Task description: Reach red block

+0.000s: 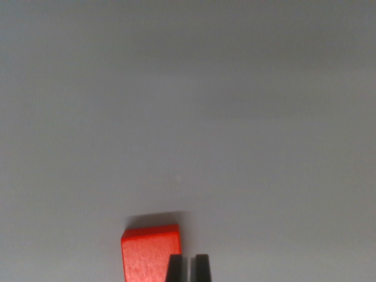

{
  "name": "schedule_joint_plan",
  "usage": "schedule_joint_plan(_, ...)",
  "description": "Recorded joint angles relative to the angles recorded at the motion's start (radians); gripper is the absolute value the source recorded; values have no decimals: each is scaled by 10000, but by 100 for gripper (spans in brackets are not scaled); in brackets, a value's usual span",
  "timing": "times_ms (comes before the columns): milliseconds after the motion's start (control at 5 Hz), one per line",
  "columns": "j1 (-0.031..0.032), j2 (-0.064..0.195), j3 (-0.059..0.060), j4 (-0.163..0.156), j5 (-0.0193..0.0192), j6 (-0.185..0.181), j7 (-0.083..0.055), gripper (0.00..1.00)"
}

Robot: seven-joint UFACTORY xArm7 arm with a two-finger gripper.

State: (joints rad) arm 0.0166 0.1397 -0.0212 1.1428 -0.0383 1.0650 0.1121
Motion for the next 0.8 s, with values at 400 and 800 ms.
schedule_joint_plan(400,36,107,24,-361,-9,-466,58,0)
schedule_joint_plan(800,70,210,47,-713,-18,-920,114,0)
